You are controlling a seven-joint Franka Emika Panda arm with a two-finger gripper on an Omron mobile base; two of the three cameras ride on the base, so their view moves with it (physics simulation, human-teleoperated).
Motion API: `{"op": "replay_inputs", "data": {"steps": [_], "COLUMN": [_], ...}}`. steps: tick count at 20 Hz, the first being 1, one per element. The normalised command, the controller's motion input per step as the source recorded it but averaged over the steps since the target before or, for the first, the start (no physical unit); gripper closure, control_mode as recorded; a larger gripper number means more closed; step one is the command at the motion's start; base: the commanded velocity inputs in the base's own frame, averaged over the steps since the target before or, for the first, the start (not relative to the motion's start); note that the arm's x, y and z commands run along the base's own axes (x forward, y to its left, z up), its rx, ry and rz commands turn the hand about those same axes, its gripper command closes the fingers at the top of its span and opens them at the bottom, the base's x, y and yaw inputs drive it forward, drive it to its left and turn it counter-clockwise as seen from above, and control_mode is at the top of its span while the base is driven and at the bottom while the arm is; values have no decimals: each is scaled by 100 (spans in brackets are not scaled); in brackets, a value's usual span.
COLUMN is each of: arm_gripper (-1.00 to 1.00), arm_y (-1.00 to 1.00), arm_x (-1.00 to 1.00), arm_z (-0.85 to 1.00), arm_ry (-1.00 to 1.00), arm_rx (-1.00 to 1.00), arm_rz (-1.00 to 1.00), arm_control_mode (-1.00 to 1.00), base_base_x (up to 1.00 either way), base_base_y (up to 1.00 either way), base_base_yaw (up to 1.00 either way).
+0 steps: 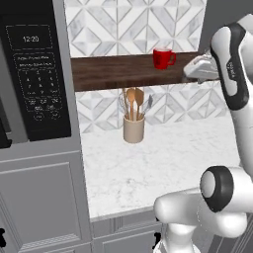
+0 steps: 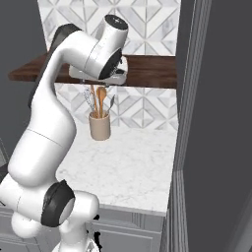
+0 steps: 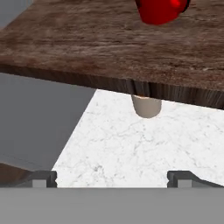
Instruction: Gather all objects into one cabinet and sort the glasses and bowls to opposite sides.
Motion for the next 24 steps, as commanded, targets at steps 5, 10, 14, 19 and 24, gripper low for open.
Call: {"op": "replay_inputs", "data": {"steps": [5,10,14,19,24], "arm_gripper": [-100,-100,-100,-100,-100], "arm_y": [-4,-2,-3,0,3], "arm_x": [-9,0,0,0,23], "arm_z": [57,0,-13,-7,0], "arm_ry": [-59,-3,-21,-10,-4], "arm_rx": [3,1,4,2,3], "arm_rz": [22,2,3,0,-1], "arm_control_mode": [-100,-100,-100,-100,-100], "base_base_x": [0,0,0,0,0], "base_base_y": [0,0,0,0,0], "base_base_yaw": [0,0,0,0,0]}}
